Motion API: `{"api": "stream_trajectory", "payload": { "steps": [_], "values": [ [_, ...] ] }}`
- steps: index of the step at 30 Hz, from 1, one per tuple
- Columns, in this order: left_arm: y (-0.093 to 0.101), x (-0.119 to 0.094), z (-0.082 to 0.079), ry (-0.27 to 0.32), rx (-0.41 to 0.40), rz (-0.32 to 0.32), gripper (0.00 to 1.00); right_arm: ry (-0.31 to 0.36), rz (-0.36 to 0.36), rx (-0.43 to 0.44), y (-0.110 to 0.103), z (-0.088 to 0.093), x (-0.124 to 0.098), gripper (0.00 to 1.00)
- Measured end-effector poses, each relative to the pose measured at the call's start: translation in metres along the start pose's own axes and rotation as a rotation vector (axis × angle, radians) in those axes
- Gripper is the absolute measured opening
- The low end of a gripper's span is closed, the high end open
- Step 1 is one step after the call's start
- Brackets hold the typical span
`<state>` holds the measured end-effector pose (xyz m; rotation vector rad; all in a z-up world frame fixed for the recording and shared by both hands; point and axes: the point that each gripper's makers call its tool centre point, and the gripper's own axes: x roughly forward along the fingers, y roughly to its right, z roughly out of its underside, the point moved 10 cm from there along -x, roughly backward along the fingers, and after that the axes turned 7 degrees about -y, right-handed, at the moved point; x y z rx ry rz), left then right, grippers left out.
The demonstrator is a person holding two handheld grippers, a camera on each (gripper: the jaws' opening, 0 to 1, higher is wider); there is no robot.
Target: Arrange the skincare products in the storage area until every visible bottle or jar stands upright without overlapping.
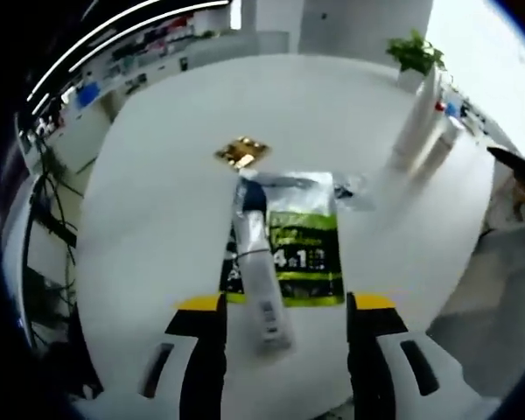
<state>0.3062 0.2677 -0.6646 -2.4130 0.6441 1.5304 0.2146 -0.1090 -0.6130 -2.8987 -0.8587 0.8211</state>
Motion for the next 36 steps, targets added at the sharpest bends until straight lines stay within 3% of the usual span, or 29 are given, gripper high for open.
{"api": "stream_trajectory", "payload": {
  "steps": [6,11,24,36],
  "values": [
    [-0.005,0.013,-0.005,-0.077,0.010,-0.011,0.38,-0.007,0.009,0.010,0.001,0.001,0.001,0.87],
    [-0.005,0.022,-0.008,-0.115,0.013,-0.010,0.38,-0.011,0.016,0.016,0.002,0.001,0.001,0.87],
    [-0.014,0.037,-0.019,-0.166,0.061,-0.050,0.23,-0.024,0.025,0.019,0.003,0.002,0.002,0.86],
    [-0.017,0.037,-0.018,-0.150,0.000,-0.037,0.18,-0.037,0.026,0.009,0.003,0.003,0.003,0.86]
  ]
}}
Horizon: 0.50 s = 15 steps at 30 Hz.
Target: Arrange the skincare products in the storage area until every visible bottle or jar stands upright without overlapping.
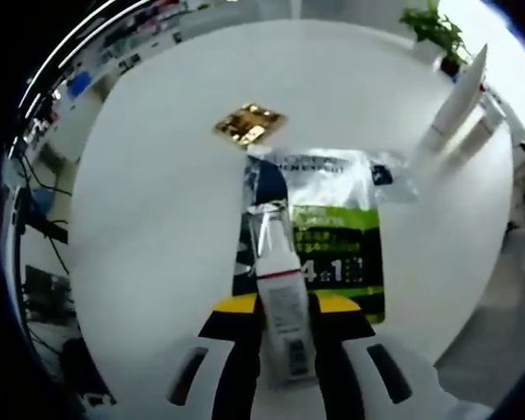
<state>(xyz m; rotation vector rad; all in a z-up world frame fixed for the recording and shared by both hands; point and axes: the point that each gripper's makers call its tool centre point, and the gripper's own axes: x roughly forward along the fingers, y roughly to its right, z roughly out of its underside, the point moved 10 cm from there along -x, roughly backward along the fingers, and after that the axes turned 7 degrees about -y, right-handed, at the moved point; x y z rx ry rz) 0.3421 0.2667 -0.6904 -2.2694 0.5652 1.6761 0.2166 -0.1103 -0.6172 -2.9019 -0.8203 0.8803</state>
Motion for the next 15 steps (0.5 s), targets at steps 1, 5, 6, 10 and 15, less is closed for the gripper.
{"api": "stream_trajectory", "payload": {
  "steps": [1,5,6,10,15],
  "values": [
    [0.000,0.000,0.000,0.004,0.002,0.000,0.18,-0.001,0.000,0.000,0.000,0.000,0.000,0.86],
    [-0.001,0.000,0.000,0.013,-0.002,0.007,0.17,-0.003,-0.002,-0.006,-0.001,0.000,0.000,0.86],
    [-0.002,0.000,-0.001,0.022,-0.019,0.015,0.17,-0.002,-0.003,-0.007,-0.001,0.000,0.000,0.86],
    [0.002,-0.007,-0.001,0.043,-0.038,0.031,0.16,-0.003,-0.004,-0.015,-0.001,0.000,0.000,0.86],
    [0.013,-0.021,-0.002,0.138,-0.148,0.131,0.16,-0.002,-0.006,-0.027,-0.002,-0.001,0.000,0.86]
  ]
}}
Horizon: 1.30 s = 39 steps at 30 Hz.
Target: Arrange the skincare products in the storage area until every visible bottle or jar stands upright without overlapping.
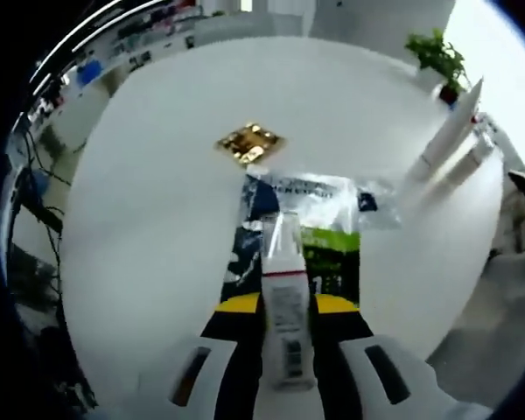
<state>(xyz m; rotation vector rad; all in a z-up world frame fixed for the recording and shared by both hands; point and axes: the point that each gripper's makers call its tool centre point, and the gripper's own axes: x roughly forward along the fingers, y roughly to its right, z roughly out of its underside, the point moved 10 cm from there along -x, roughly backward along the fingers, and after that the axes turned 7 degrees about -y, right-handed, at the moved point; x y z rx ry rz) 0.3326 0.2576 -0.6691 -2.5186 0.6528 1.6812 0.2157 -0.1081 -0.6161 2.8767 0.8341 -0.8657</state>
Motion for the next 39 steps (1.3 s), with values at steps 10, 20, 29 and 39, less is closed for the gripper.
{"api": "stream_trajectory", "payload": {
  "steps": [10,20,29,39],
  "values": [
    [0.039,-0.028,0.012,0.127,-0.108,0.206,0.16,0.029,0.004,0.025,0.003,-0.002,-0.004,0.86],
    [0.068,-0.050,0.018,0.259,-0.158,0.420,0.16,0.094,-0.028,0.077,0.001,-0.011,-0.015,0.85],
    [0.102,-0.070,0.014,0.351,-0.088,0.634,0.16,0.209,-0.190,0.180,-0.017,-0.037,-0.012,0.79],
    [0.136,-0.089,0.014,0.414,0.008,0.892,0.16,0.328,-0.474,0.349,-0.044,-0.060,0.005,0.64]
  ]
}}
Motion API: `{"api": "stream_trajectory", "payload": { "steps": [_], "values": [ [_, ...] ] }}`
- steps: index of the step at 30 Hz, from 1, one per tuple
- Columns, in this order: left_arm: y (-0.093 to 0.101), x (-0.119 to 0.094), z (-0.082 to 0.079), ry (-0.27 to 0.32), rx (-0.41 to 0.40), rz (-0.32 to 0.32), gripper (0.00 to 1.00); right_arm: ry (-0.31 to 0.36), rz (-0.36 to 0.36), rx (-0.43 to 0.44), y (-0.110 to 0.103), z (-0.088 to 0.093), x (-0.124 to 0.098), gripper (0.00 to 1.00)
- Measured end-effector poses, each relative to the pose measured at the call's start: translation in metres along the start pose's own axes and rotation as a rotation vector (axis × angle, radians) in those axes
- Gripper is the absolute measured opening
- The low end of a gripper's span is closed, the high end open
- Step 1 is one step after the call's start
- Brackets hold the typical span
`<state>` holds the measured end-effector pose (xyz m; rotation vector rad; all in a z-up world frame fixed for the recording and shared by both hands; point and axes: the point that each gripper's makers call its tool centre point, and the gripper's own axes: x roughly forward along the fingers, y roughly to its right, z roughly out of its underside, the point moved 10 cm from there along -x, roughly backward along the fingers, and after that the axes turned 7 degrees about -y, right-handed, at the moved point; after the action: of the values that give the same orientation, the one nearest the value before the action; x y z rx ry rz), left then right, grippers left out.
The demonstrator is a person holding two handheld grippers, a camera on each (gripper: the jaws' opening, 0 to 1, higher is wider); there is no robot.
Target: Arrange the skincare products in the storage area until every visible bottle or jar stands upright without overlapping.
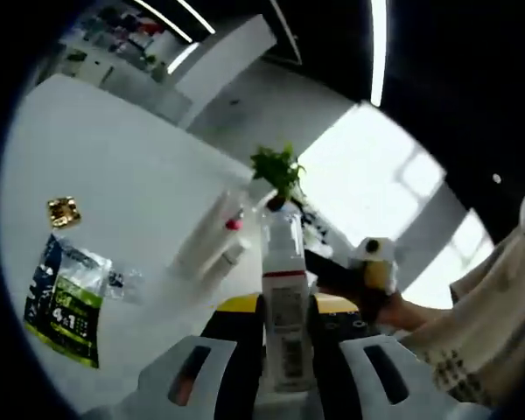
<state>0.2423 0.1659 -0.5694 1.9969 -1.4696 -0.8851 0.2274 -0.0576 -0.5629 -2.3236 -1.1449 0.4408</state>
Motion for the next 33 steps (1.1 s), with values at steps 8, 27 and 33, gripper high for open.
{"api": "stream_trajectory", "payload": {
  "steps": [8,27,33],
  "values": [
    [0.017,0.007,0.002,0.018,0.016,0.113,0.16,-0.025,-0.136,0.041,-0.018,0.001,0.019,0.59],
    [0.028,0.021,0.007,-0.054,0.176,0.007,0.19,-0.052,-0.111,-0.061,-0.025,-0.007,0.013,0.21],
    [0.039,0.023,0.001,-0.098,0.330,-0.260,0.21,-0.049,0.049,-0.056,-0.031,-0.009,0.018,0.20]
  ]
}}
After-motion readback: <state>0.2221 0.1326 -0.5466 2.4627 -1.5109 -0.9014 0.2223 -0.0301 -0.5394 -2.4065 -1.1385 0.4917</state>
